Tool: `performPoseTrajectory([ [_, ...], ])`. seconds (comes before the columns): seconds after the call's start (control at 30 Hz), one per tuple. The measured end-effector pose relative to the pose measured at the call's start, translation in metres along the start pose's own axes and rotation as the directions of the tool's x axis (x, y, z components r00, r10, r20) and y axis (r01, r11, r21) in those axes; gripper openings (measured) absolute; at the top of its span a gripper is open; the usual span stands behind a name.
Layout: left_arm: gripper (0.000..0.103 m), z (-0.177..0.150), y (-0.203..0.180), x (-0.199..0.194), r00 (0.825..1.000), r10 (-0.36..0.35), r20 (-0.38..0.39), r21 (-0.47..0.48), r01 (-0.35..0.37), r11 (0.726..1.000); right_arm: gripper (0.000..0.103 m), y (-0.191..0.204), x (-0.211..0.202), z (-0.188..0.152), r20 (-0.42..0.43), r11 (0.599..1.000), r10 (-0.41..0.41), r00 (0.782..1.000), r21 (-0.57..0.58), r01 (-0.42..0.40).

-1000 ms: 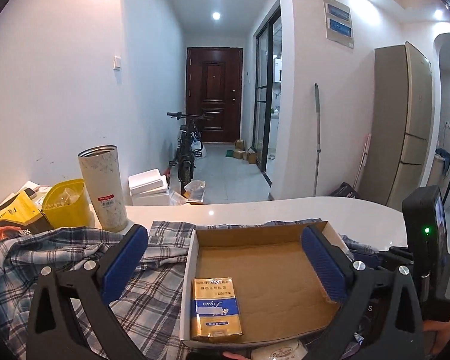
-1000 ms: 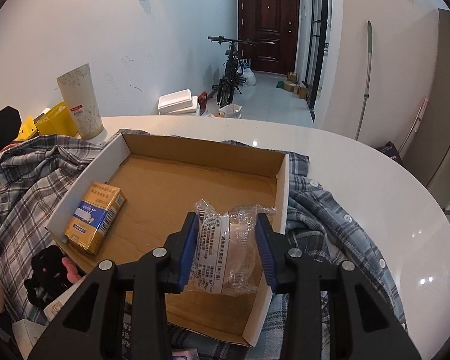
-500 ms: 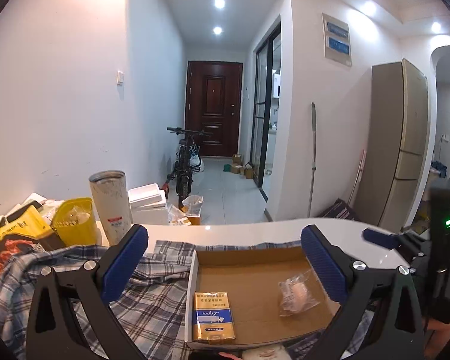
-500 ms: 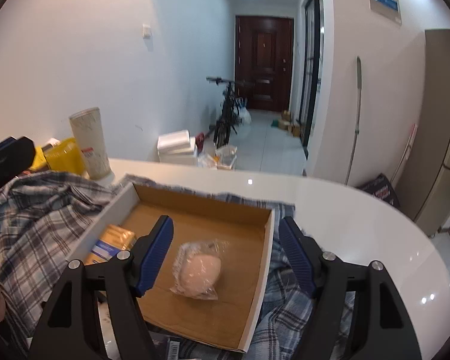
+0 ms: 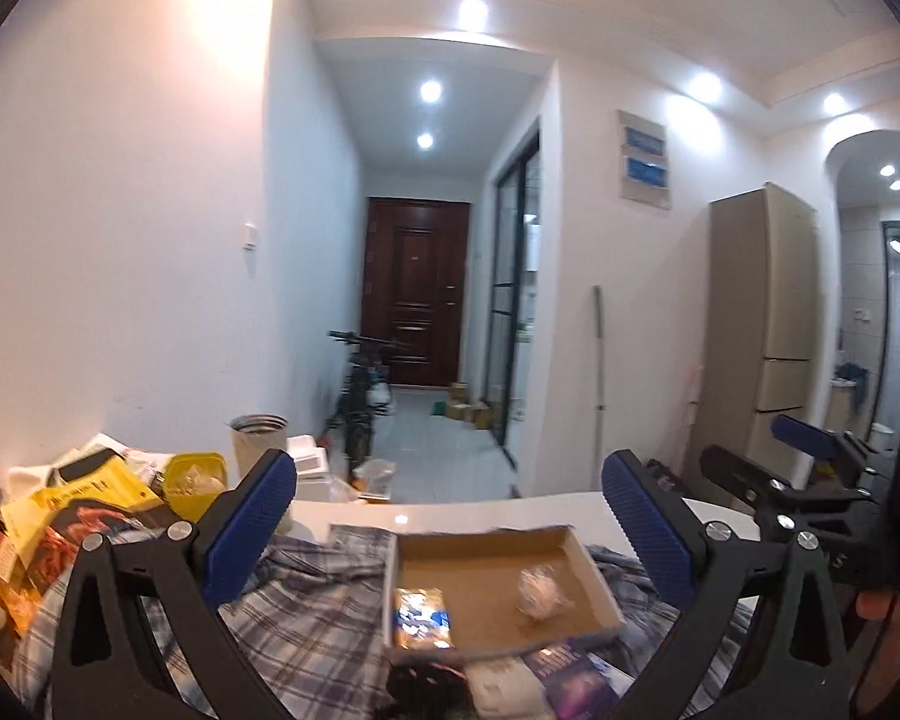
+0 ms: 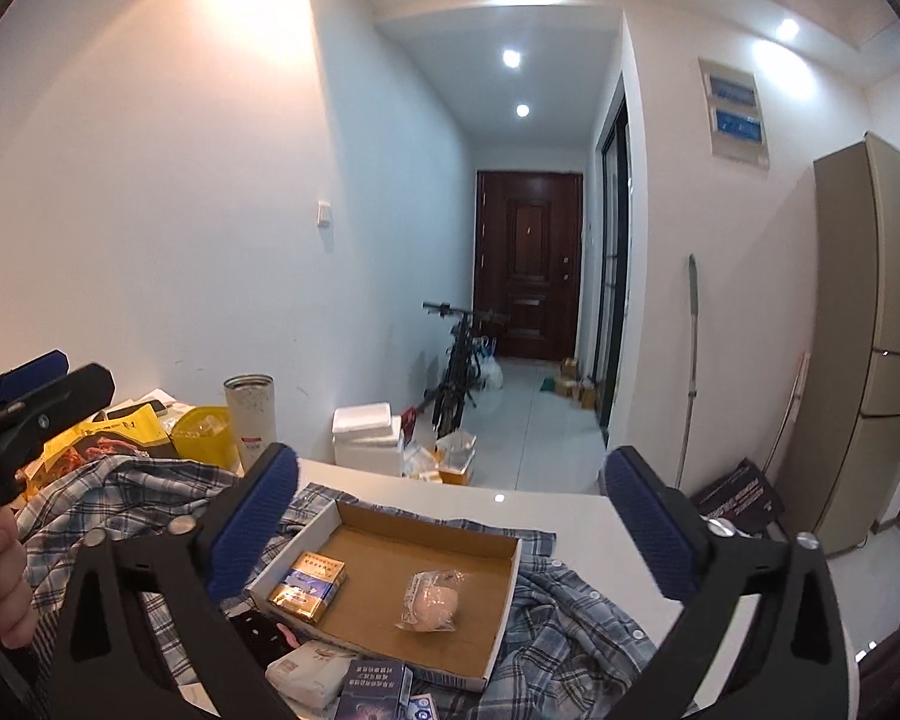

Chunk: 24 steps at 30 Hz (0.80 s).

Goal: Organize objects
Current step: 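Reach the left gripper to the small beige carton and grasp it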

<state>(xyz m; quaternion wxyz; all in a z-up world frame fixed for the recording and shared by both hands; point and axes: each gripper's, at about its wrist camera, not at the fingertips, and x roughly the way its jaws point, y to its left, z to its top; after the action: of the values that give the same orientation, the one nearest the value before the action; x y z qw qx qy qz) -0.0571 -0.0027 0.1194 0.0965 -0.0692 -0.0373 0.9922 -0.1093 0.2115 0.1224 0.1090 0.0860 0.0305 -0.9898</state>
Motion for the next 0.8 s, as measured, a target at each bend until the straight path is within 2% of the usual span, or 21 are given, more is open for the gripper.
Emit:
performPoseTrajectory([
  [0.17, 0.103, -0.02, 0.0, -0.027, 1.0, 0.008, -0.001, -0.014, -0.008, 1.0, 0.103, -0.002, -0.023, -0.018, 0.011, 0.995, -0.018, 1.0, 0.094, 0.016],
  [0.27, 0.103, -0.034, -0.001, -0.033, 0.999, 0.036, -0.021, 0.02, -0.035, 0.999, 0.103, -0.007, -0.029, -0.029, -0.019, 0.99, 0.019, 1.0, 0.143, -0.016],
  [0.47, 0.103, -0.061, 0.012, -0.028, 0.991, 0.03, -0.127, -0.054, -0.037, 0.998, 0.103, -0.009, -0.037, -0.052, -0.053, 0.99, -0.008, 0.999, 0.138, 0.015],
  [0.6, 0.103, -0.073, 0.022, -0.017, 0.976, -0.031, -0.215, -0.083, 0.013, 0.996, 0.103, -0.01, -0.045, -0.057, -0.051, 0.993, -0.019, 0.999, 0.115, 0.025],
  [0.8, 0.103, -0.086, 0.01, -0.022, 0.971, 0.008, -0.241, 0.031, -0.001, 1.0, 0.103, -0.01, -0.058, -0.055, -0.023, 0.995, -0.03, 0.999, 0.094, 0.032],
])
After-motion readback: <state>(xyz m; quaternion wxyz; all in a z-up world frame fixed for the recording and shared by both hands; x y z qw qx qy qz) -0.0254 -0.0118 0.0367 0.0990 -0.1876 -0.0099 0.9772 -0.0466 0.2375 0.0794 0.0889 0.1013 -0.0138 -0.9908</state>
